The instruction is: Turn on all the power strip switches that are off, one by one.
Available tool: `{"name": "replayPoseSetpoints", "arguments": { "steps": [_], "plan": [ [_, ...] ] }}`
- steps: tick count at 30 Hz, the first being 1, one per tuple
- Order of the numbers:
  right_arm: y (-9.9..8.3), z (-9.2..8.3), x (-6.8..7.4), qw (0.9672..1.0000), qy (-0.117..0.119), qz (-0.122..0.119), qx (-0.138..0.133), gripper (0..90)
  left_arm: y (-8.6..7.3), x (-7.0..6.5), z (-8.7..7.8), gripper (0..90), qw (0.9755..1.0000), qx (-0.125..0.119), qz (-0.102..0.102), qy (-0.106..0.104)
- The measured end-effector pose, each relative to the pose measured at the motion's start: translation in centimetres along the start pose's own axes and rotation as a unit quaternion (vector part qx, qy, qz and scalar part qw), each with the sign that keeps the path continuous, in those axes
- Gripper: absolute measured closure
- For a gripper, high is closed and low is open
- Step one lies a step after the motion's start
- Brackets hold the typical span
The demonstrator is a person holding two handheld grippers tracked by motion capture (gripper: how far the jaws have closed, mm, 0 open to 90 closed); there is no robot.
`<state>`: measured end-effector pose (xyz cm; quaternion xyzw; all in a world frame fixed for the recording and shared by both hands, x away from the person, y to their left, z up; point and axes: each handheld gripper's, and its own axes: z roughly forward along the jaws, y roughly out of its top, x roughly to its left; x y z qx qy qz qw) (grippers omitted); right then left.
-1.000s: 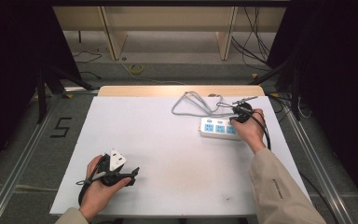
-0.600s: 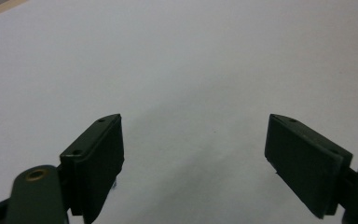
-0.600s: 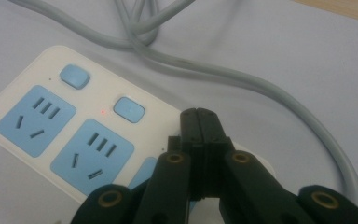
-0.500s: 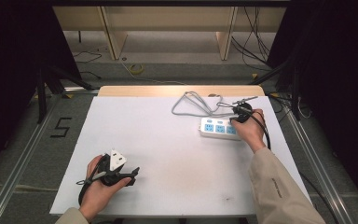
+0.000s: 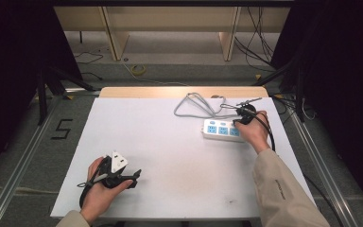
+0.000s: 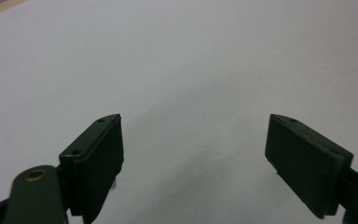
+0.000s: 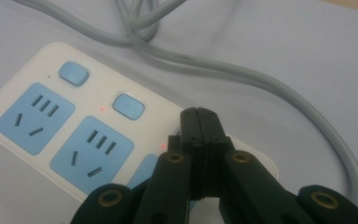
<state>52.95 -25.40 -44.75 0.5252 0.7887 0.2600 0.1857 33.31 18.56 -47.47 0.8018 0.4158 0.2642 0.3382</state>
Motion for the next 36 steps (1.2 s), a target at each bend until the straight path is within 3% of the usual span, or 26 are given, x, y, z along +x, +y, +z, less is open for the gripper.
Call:
{"name": "replayPoseSetpoints", "arguments": {
  "steps": [5,36],
  "plan": [
    [0.13,0.09,0.07,1.0,-0.002,-0.003,0.009,90.0,0.03,-0.05,0.0,19.3,1.0,0.002,0.002,-0.001],
    [0.54,-0.23,0.95,0.9999,-0.014,-0.003,-0.002,90.0,0.0,-0.02,-0.05,19.6,1.0,0.001,0.003,-0.001]
  ]
}}
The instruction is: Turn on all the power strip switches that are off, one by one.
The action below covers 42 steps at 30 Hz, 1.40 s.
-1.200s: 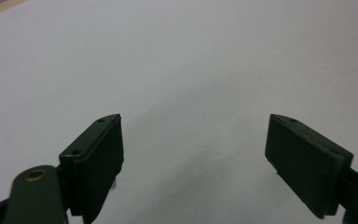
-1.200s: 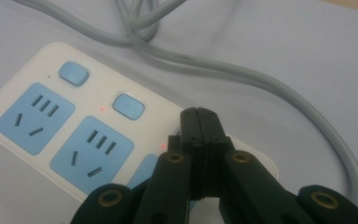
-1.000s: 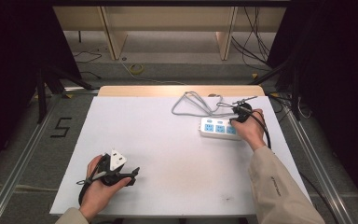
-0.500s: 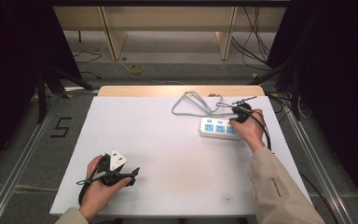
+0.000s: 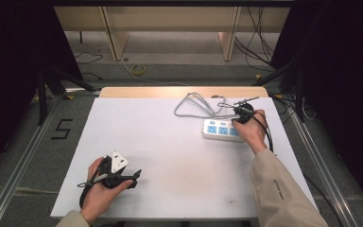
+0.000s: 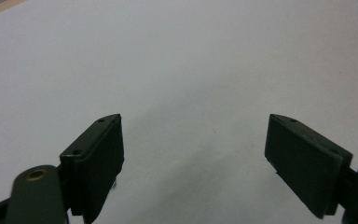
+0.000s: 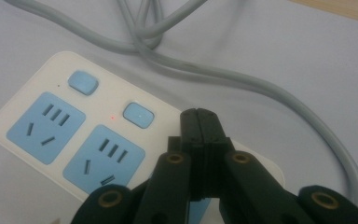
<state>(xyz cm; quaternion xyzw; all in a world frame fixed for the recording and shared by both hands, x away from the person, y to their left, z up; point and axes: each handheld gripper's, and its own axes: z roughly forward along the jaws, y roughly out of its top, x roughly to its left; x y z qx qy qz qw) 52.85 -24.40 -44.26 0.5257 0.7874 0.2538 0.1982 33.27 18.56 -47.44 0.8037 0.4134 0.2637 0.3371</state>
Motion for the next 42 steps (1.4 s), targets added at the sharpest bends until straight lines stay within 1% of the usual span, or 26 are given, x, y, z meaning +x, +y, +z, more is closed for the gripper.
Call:
{"name": "replayPoseSetpoints", "arguments": {
  "steps": [7,15,24,31,42],
  "plan": [
    [0.2,-0.1,0.0,1.0,0.0,0.0,-0.001,90.0,0.0,0.0,0.0,19.6,1.0,-0.001,-0.002,0.001],
    [0.4,-0.1,0.3,1.0,0.0,-0.006,-0.003,90.0,0.0,0.0,0.0,19.6,1.0,0.0,-0.001,0.0],
    [1.0,-0.2,0.9,0.9999,0.003,-0.013,-0.004,90.0,0.0,-0.1,0.0,19.6,1.0,0.0,-0.001,0.0],
    [1.1,0.1,1.3,0.9999,0.006,-0.015,-0.005,90.0,0.0,0.0,0.0,19.6,1.0,0.0,-0.001,-0.001],
    [1.7,0.0,1.9,0.9997,0.011,-0.019,-0.007,90.0,0.0,-0.1,0.0,19.6,1.0,-0.001,0.0,-0.001]
  ]
}}
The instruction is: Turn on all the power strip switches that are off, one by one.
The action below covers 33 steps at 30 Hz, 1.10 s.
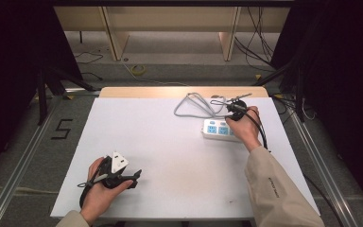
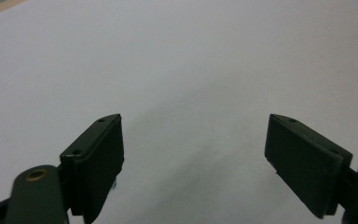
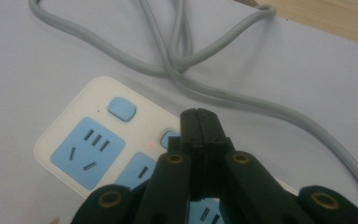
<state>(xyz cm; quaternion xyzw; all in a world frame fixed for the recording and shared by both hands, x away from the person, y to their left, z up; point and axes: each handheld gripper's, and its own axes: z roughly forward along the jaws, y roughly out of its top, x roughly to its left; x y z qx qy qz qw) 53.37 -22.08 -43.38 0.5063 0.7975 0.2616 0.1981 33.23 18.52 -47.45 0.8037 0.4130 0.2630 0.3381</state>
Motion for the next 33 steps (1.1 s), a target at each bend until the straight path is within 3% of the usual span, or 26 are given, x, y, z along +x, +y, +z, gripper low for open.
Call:
{"name": "replayPoseSetpoints", "arguments": {
  "steps": [33],
  "plan": [
    [1.0,0.7,1.9,0.9999,0.012,-0.011,-0.002,90.0,0.0,0.0,0.0,19.6,1.0,-0.001,0.0,0.0]
  ]
}}
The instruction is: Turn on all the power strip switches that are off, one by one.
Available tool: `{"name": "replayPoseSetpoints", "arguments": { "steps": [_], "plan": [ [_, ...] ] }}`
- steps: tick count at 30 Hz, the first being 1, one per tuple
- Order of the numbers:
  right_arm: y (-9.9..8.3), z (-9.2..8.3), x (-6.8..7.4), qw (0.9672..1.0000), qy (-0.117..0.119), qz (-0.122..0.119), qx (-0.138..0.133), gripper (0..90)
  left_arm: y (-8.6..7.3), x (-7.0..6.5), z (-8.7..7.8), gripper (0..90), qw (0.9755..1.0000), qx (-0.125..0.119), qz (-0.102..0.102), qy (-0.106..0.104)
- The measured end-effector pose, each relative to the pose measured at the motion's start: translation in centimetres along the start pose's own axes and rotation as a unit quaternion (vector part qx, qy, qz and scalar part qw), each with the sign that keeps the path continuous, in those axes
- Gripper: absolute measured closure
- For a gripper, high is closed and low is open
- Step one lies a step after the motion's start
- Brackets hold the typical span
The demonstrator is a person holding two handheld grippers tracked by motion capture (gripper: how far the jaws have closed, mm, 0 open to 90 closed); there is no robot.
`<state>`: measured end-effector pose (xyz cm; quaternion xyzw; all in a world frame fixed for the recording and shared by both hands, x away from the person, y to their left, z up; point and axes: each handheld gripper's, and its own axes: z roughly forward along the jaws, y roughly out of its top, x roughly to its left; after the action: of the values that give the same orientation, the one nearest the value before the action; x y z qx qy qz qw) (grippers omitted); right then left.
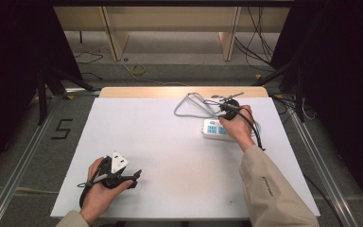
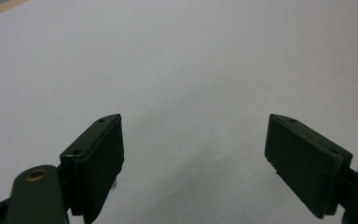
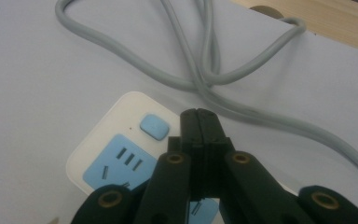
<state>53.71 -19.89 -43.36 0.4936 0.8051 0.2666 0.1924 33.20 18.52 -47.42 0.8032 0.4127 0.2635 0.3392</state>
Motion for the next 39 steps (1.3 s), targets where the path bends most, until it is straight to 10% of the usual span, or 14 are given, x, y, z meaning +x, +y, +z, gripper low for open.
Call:
{"name": "replayPoseSetpoints", "arguments": {
  "steps": [39],
  "plan": [
    [0.8,1.0,1.7,0.9998,0.012,-0.012,0.002,90.0,0.0,0.0,0.0,19.7,1.0,0.0,0.0,-0.001]
  ]
}}
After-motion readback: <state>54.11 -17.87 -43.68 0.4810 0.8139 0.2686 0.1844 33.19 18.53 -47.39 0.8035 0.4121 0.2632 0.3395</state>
